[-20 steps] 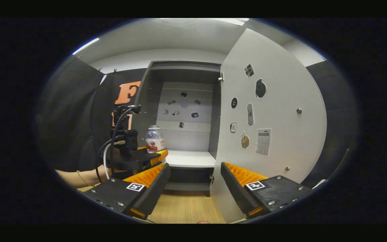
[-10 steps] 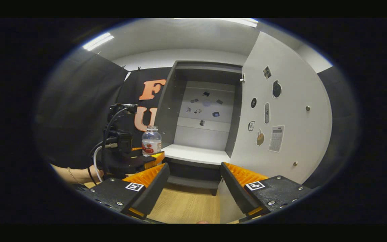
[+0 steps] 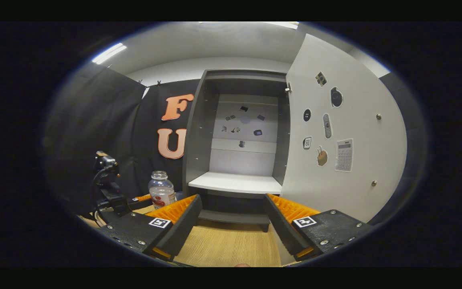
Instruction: Open the cabinet door with the right hand, grasp the bottle in the cabinet with the left hand and place it on the coaster, then close the cabinet door with the right hand.
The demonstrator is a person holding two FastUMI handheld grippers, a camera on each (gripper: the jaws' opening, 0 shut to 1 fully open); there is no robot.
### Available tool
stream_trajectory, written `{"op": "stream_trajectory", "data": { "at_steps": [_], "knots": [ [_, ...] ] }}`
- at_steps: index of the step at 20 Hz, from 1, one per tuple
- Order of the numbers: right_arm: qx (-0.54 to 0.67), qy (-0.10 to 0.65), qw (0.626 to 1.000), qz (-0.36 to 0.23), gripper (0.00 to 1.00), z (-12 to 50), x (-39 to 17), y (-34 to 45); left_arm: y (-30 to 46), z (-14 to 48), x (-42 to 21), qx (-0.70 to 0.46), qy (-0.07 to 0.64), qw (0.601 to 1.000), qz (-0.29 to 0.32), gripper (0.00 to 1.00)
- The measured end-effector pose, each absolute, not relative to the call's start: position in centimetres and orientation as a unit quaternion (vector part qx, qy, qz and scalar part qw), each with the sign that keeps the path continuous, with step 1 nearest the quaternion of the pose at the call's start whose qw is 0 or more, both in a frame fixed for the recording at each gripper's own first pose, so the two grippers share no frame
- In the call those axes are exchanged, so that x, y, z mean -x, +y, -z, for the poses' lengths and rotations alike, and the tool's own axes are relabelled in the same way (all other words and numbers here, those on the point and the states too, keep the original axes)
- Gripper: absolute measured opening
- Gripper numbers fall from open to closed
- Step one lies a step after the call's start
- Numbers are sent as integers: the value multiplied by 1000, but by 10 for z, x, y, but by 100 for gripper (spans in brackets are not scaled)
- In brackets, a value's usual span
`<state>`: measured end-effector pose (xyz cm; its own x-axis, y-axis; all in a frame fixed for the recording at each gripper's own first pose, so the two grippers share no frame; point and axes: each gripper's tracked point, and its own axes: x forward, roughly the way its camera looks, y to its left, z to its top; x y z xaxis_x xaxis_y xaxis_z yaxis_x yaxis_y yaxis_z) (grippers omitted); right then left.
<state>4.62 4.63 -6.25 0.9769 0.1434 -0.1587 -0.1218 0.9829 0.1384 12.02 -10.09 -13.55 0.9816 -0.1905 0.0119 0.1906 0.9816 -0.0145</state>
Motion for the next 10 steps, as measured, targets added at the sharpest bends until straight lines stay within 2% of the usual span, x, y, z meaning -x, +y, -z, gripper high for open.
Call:
{"op": "stream_trajectory", "data": {
  "at_steps": [10],
  "knots": [
    [-68,147,986,-34,97,101,-43,74,-78,231,-94,-2,24,995,102,83]
  ]
}}
